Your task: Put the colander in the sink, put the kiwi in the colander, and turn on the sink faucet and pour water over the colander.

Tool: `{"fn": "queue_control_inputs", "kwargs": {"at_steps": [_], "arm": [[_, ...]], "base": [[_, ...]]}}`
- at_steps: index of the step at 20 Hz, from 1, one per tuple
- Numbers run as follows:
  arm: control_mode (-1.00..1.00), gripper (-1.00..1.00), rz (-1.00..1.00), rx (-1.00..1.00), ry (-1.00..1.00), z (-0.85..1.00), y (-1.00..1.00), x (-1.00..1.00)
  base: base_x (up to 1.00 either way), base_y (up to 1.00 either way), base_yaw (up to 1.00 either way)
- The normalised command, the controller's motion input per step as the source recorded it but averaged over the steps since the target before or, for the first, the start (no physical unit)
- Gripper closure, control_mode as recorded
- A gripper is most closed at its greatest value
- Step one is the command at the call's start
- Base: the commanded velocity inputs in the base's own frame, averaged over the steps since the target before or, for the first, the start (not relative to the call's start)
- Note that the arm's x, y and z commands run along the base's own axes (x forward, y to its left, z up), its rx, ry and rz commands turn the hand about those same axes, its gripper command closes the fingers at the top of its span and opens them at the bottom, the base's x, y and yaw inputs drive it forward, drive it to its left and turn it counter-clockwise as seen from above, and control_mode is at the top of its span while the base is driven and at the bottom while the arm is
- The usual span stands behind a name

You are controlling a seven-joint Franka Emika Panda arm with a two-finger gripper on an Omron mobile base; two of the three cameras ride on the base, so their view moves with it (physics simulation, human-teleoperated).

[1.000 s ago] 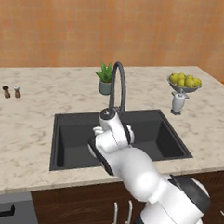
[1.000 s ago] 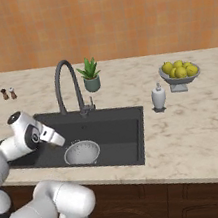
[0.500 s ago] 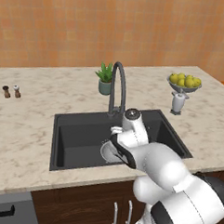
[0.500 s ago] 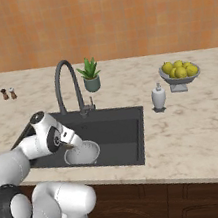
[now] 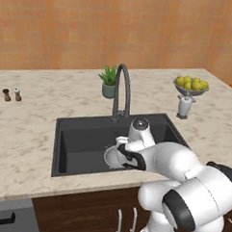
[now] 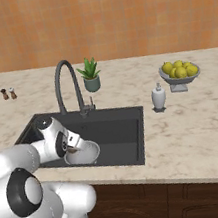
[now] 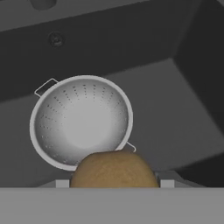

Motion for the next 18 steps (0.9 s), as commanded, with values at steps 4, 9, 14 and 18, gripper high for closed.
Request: {"fn": "queue_control_inputs", "kwargs": {"at_steps": [4, 9, 14, 18], "arm": [[-1.0, 1.0, 0.06, 0.0, 0.0, -0.11, 0.0, 0.19], [-1.0, 1.0, 0.03, 0.0, 0.0, -0.13, 0.0, 0.12], [-1.0, 1.0, 0.01, 0.0, 0.0, -0.28, 0.02, 0.16], [-1.0, 1.0, 0.0, 0.0, 0.0, -0.19, 0.08, 0.25]], "base": [[0.0, 0.0, 0.0], [0.0, 0.0, 0.0], [0.0, 0.0, 0.0], [0.0, 0.0, 0.0]]}}
